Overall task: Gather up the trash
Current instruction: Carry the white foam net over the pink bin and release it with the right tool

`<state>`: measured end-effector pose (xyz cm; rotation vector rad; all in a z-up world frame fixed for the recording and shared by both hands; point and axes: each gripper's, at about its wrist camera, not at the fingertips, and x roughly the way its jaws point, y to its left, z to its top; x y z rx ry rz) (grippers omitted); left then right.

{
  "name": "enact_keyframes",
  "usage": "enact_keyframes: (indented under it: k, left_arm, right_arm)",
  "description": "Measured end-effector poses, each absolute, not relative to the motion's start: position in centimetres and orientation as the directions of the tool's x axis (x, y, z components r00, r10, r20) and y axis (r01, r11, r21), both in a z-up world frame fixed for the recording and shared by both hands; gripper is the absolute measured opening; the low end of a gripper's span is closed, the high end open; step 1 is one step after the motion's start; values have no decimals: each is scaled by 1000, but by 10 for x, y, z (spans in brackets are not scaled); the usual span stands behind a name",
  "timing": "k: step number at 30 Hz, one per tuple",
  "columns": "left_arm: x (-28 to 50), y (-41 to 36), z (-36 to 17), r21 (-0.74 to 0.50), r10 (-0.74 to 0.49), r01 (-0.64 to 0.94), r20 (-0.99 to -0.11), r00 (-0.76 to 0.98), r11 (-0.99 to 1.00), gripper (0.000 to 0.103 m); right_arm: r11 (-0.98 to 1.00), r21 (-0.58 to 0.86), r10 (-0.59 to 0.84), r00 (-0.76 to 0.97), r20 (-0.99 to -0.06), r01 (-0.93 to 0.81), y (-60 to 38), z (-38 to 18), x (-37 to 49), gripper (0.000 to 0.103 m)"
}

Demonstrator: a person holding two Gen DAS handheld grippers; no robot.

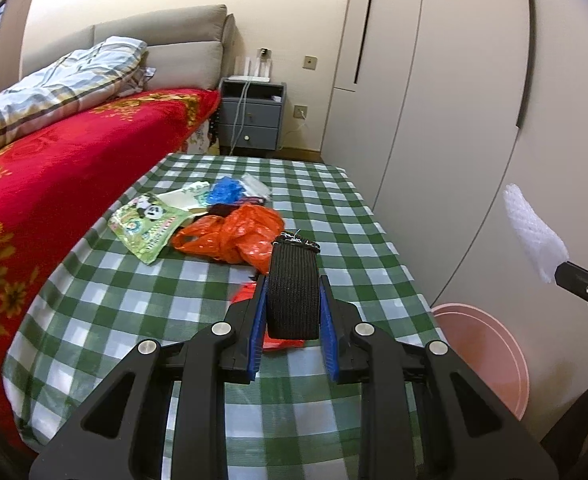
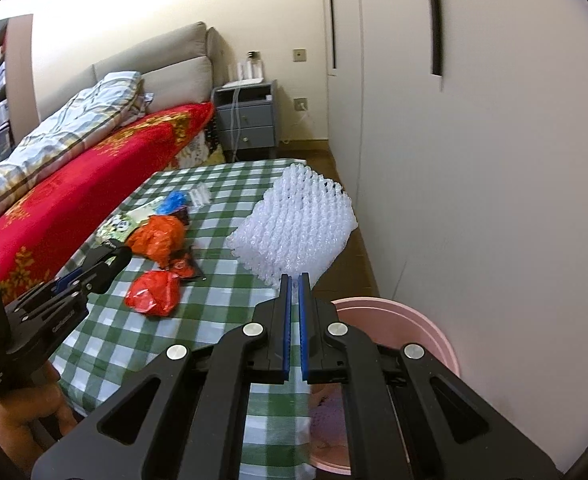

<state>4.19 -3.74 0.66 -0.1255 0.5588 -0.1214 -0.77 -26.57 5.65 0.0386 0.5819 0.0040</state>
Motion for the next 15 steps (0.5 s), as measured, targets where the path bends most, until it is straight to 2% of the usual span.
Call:
enact_keyframes:
  k: [15]
  left_arm:
    - [48,-91,-1,-179,-280,218,-516,809,959,24]
  right_arm:
    - [993,59,-48,817,-575,100,-301,50,-7,4]
